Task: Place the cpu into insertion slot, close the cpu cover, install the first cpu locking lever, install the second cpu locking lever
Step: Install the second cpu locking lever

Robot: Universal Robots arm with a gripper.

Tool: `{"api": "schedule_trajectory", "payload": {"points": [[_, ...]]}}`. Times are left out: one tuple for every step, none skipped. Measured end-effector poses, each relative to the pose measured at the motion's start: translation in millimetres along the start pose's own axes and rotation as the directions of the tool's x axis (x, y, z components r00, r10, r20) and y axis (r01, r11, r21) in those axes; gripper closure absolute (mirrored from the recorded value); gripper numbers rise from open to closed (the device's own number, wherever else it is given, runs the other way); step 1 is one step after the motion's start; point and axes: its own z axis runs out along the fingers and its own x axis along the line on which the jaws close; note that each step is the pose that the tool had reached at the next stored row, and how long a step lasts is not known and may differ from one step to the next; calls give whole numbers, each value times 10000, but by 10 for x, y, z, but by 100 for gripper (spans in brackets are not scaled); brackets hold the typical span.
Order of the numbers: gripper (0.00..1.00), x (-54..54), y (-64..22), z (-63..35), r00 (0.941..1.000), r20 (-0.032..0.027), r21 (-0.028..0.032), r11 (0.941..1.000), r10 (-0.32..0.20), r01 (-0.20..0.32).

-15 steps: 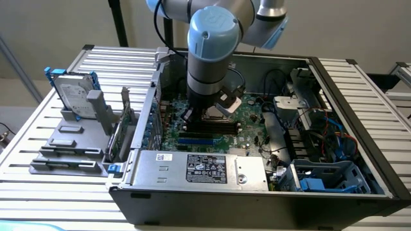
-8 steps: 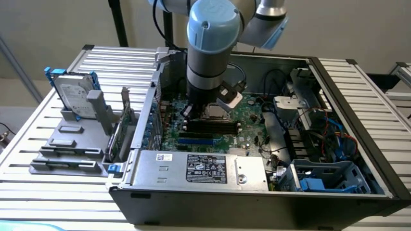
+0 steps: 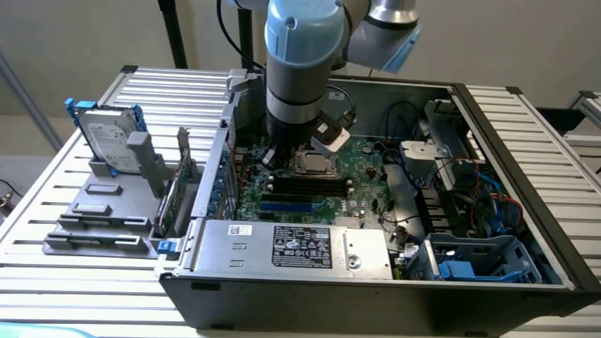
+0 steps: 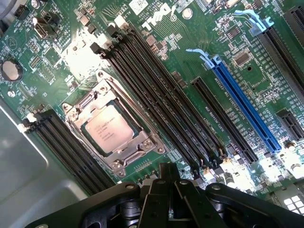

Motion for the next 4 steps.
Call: {"api": "schedule_trajectory", "payload": {"points": [[89, 0, 0, 0, 10000, 0, 0, 10000, 0, 0], [89, 0, 0, -1, 10000, 0, 0, 10000, 0, 0], [89, 0, 0, -1, 10000, 0, 0, 10000, 0, 0], [89, 0, 0, -1, 10000, 0, 1, 10000, 0, 0]]}}
